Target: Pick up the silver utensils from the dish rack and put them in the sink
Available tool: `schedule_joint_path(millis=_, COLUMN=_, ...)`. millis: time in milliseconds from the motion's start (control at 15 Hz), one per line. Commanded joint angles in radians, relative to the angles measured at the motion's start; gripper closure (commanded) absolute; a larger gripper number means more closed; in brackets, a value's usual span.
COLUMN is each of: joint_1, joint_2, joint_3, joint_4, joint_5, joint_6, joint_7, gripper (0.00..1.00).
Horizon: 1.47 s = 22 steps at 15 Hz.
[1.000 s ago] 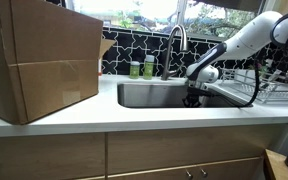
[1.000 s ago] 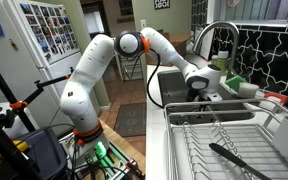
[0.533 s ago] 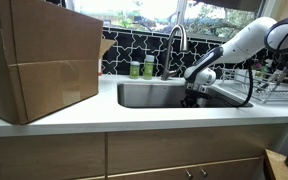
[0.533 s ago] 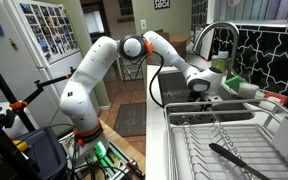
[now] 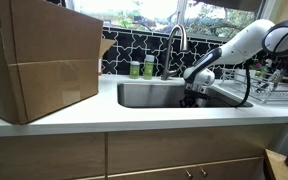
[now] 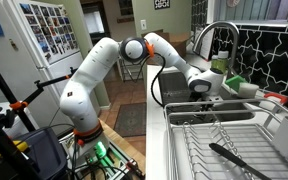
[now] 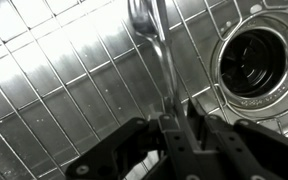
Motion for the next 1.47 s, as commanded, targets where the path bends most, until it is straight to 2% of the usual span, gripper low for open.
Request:
schedule_joint_path(millis=0, joint_1=-0.026, joint_2=0.021, joint_3=0.022, joint_4=0.024, joint_5=0.021, joint_6=0.007, joint_7=0.006, gripper=0.43)
schedule_joint_path(millis=400, joint_1=-0.023, joint_2=-0.050, joint_3=0.019, joint_4=-0.028, joint_5=0.026, joint_6=0.005, joint_7=0.002, gripper=0.00)
schedule_joint_path(millis=733, joint_1=-0.015, joint_2=-0.149, joint_3=0.014, joint_4=-0.086, joint_5=0.029, joint_6=0.002, joint_7=-0.001, gripper=0.00)
schedule_joint_path(millis=1067, joint_1=0.007, joint_2=-0.245, joint_3=-0.025, joint_4=-0.152, joint_5=-0.005, joint_6=-0.006, joint_7=0.057, gripper=0.00)
schedule_joint_path(millis=1400, joint_1=0.014, joint_2=-0.343, joint_3=-0.063, joint_4=-0.226, joint_5=-0.062, joint_6=-0.016, joint_7=0.048, gripper=0.00)
